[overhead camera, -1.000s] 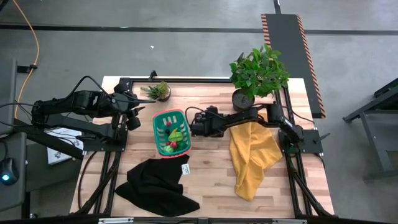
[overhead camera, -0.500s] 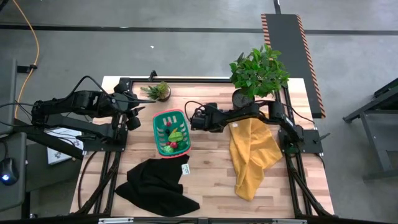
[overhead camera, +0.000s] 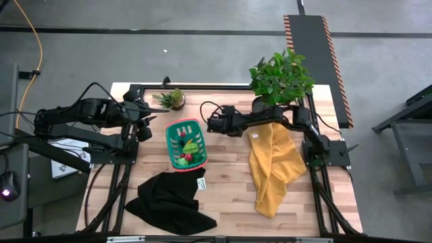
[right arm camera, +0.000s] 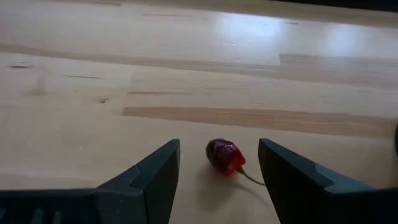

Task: Pick and placing Produce into tupperware
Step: Put the red cherry in the green basket

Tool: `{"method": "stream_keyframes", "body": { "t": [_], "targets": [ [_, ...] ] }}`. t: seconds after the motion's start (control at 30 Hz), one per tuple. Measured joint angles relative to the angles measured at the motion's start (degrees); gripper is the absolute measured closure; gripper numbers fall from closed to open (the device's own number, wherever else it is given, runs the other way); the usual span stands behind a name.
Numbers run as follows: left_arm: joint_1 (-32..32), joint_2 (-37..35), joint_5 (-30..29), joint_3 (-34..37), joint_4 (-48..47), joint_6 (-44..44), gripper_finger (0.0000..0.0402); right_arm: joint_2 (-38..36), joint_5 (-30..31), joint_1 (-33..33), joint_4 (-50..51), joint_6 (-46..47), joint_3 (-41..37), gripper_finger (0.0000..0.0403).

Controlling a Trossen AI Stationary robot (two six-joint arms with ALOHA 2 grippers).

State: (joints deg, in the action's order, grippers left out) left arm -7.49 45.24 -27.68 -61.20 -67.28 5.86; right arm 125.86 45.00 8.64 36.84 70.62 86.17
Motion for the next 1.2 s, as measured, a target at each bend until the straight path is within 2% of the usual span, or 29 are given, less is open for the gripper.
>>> {"method": "stream_keyframes", "body": {
  "t": [0.6, 0.73, 1.2],
  "targets": [
    [0.0, 0.0, 0.0, 0.0, -0.4, 0.0, 0.0291, -0.1, -1.2, 1.4, 0.9, -0.2, -0.5, 0.0192],
    [0.0, 0.0, 0.0, 0.0, -0.6, 0.0, 0.0291, 0.0, -4.4, 1.9, 0.6, -0.3, -0.8, 0.0192],
    [0.0, 0.0, 0.0, 0.0, -1.1, 0.4, 0.0291, 0.3, -4.7, 2.6, -1.4, -2.5, -0.8, 0.0192]
  ]
}}
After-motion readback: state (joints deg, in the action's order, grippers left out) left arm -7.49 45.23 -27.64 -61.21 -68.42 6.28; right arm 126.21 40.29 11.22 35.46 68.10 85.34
